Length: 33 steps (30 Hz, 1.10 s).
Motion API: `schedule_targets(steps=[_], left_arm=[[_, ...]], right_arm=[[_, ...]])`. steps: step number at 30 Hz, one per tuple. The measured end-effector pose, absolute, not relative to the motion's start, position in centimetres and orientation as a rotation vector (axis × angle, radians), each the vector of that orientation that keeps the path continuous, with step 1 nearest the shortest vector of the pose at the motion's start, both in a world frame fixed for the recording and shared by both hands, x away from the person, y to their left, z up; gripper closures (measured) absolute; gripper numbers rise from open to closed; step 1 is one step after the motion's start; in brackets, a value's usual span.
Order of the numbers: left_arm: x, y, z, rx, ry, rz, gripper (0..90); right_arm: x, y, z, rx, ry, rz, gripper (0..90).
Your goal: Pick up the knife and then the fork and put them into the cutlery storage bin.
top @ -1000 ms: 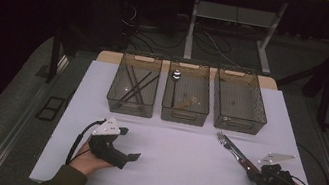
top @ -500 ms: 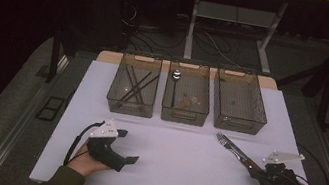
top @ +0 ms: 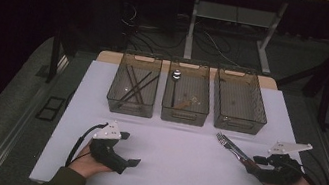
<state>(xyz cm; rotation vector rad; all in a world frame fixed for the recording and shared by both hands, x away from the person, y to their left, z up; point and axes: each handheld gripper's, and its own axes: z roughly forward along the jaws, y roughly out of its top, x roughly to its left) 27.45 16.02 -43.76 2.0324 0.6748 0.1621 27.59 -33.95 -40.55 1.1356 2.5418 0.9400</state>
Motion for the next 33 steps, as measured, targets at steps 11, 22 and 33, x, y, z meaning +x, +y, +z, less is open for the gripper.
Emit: schedule_targets(steps=[11,22,33], left_arm=[[27.5,15.9,-43.7,2.024,0.680,0.156,0.0],[27.4,15.8,-43.6,2.039,0.695,0.148,0.0],[27.4,15.7,-43.7,2.039,0.702,0.142,0.0]], right_arm=[[30.4,-33.4,-39.9,1.114,2.542,0.928,51.3],[31.7,-31.9,-41.3,1.079,2.632,0.788,67.8],[31.8,-32.0,-42.1,1.086,2.661,0.733,72.2]])
